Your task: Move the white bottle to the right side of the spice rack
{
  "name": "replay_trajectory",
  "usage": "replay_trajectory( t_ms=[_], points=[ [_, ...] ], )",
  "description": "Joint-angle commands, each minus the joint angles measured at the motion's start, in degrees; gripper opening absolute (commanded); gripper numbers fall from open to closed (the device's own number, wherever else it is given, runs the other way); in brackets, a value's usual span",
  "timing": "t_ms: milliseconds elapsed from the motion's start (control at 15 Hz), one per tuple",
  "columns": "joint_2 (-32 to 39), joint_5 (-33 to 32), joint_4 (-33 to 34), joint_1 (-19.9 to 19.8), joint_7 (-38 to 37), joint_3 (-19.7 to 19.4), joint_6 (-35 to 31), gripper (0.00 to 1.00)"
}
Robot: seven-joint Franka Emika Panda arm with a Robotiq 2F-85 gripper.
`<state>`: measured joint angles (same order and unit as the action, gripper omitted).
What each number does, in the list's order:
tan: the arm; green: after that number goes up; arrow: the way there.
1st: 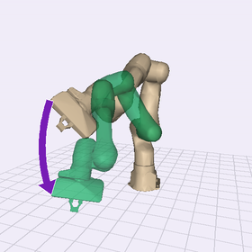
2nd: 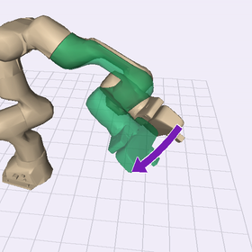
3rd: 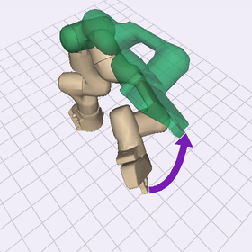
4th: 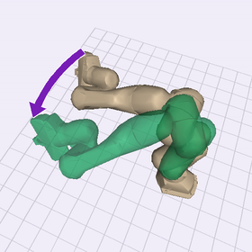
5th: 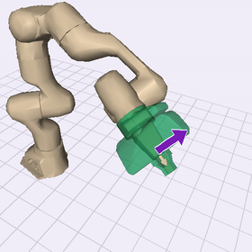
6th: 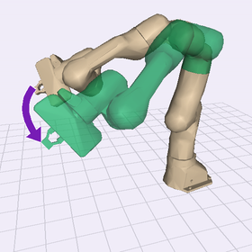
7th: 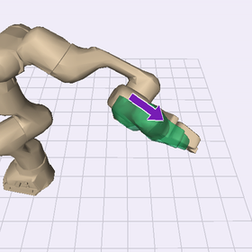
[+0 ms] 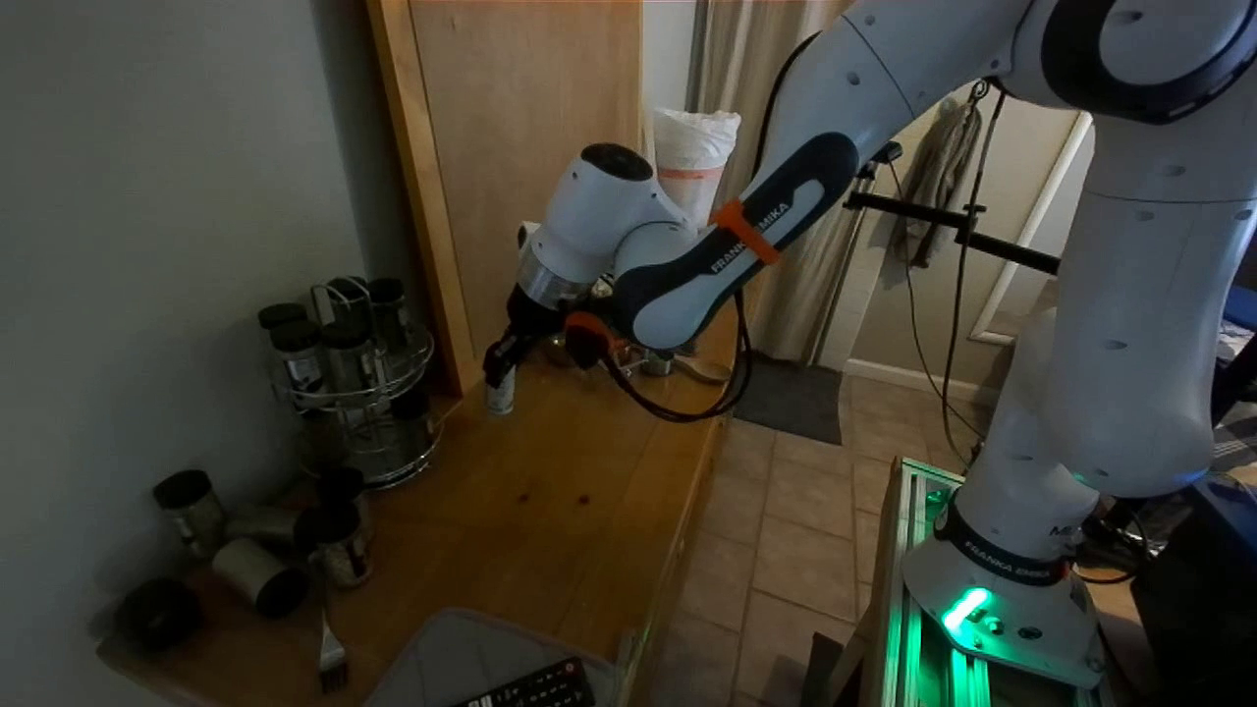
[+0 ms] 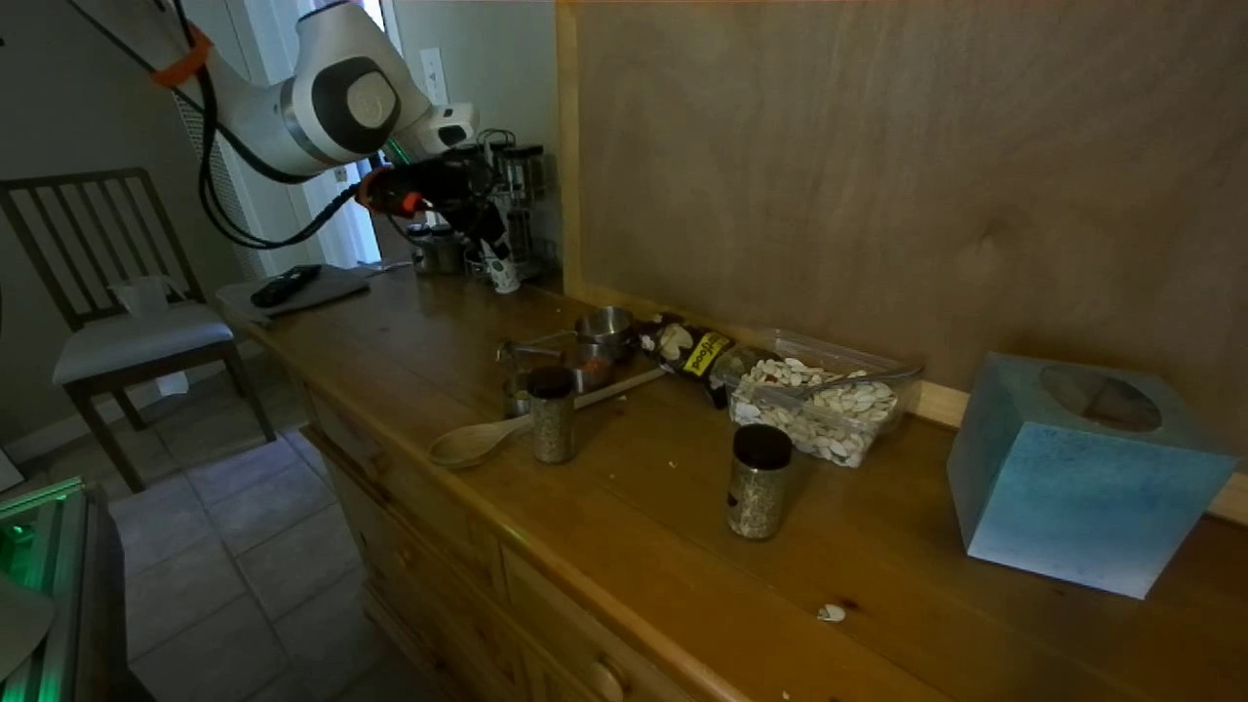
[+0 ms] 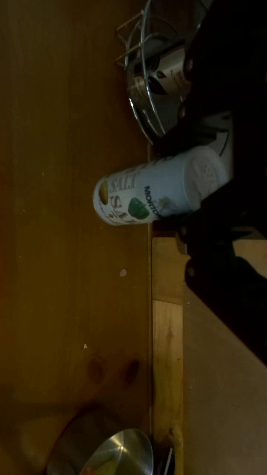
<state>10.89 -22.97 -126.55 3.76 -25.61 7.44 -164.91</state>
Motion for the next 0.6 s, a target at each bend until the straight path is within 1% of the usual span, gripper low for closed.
replay_trajectory(
  t_ms=[0, 200, 533],
  points=[
    [0.73, 1.3, 0.91, -0.4, 1.55, 0.29, 0.0, 0.45],
    [1.94, 1.99, 2.32, -0.75, 2.52, 0.65, 0.0, 0.45],
    [2.01, 2.04, 2.37, -0.76, 2.52, 0.8, 0.0, 0.45]
  ],
)
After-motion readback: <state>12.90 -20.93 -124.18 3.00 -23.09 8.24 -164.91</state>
